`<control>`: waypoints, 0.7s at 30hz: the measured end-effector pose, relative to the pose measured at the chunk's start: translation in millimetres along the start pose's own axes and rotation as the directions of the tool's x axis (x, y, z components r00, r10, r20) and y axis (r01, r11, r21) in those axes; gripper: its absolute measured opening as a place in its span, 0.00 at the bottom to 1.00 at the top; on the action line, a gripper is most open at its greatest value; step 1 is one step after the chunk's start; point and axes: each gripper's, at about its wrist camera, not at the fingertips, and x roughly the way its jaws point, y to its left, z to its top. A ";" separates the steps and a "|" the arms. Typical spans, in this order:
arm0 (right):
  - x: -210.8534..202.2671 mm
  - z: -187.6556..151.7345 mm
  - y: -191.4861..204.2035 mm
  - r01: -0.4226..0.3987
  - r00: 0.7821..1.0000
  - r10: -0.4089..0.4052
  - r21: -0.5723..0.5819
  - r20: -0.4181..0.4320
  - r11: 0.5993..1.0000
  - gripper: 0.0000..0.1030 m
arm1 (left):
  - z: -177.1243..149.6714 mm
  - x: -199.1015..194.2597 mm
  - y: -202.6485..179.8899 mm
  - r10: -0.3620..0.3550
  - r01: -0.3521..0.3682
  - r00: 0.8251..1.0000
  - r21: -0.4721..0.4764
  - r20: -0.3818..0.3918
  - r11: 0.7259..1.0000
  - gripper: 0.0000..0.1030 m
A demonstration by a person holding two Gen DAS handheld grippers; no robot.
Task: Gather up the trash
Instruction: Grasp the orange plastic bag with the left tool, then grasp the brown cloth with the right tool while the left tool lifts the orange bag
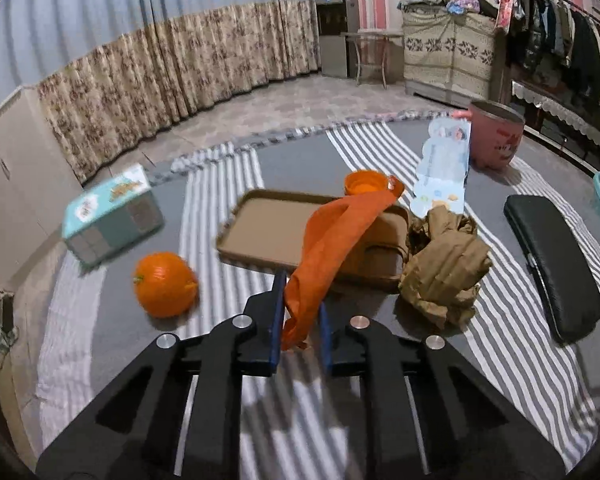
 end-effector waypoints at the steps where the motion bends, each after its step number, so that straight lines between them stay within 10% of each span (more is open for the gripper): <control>1: -0.1 0.3 3.7 -0.003 1.000 0.003 -0.005 0.000 1.000 0.96 | -0.5 -8.4 4.2 0.008 -0.008 1.000 -0.002 0.017 1.000 0.12; 21: 48.6 10.9 136.4 -0.069 0.993 0.058 -0.117 -0.099 0.991 0.91 | -43.7 -51.9 117.4 0.119 -0.102 0.990 -0.193 0.081 0.976 0.12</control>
